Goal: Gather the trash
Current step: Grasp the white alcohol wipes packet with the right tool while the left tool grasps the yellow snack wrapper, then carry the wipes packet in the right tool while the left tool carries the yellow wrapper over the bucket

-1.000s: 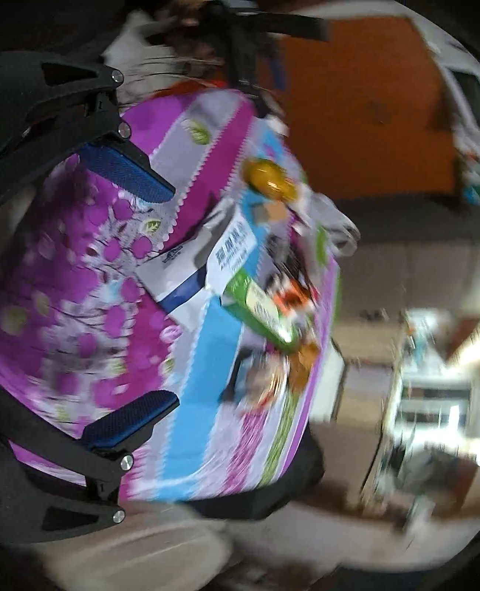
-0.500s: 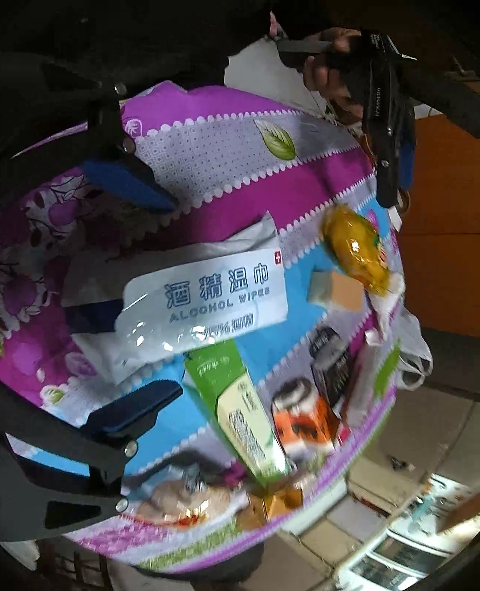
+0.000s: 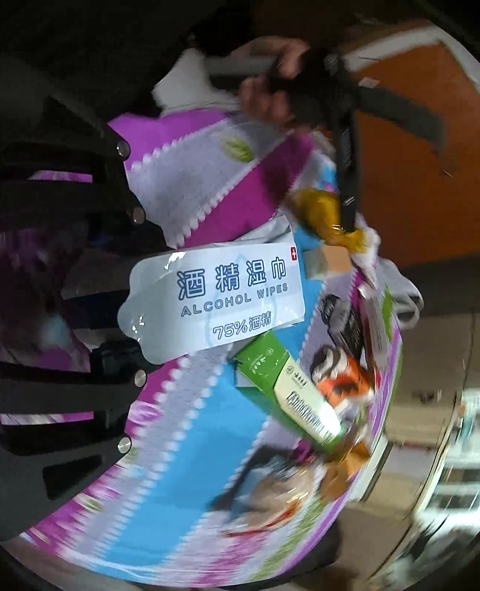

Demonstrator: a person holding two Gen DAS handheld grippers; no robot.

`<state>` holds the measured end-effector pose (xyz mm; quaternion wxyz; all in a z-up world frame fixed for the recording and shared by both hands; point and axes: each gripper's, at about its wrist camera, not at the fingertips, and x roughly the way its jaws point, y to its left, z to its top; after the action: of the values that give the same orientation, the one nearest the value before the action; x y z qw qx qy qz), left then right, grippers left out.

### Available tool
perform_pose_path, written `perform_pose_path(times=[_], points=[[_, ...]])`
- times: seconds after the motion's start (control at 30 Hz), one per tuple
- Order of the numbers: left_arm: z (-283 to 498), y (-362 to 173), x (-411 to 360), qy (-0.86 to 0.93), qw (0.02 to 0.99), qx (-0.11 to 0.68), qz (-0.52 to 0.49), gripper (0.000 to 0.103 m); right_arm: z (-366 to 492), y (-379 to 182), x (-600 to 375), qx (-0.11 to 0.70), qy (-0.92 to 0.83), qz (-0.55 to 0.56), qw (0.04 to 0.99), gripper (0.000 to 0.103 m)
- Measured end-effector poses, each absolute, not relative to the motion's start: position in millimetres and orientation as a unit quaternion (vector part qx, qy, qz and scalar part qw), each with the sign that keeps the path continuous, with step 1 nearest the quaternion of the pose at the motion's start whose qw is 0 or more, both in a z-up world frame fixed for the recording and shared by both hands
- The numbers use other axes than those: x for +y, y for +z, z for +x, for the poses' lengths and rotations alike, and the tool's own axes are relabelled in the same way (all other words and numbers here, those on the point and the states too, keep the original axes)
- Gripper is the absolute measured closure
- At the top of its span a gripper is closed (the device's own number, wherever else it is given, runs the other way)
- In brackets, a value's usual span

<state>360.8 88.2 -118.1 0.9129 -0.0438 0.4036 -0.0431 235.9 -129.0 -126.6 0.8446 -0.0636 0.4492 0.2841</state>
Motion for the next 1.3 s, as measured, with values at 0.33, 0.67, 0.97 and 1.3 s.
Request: perform_pose_path(times=[0.33, 0.67, 0.97, 1.3], points=[[363.5, -141.2, 91.1, -0.044, 0.904, 0.423, -0.044, 0.044, 199.3, -126.5, -144.0, 0.434, 0.241, 0.042, 0.867, 0.068], [329.2, -137.7, 107.3, -0.062, 0.899, 0.431, -0.050, 0.062, 190.0, -124.4, -136.8, 0.414, 0.225, 0.057, 0.880, 0.068], [288.4, -115.1, 89.3, -0.090, 0.905, 0.415, -0.019, 0.064, 174.9, -116.2, -149.0, 0.391, 0.198, 0.088, 0.894, 0.068], [284.2, -70.9, 17.4, -0.158, 0.916, 0.368, 0.032, 0.065, 157.2, -81.5, -175.9, 0.378, 0.160, 0.098, 0.907, 0.069]])
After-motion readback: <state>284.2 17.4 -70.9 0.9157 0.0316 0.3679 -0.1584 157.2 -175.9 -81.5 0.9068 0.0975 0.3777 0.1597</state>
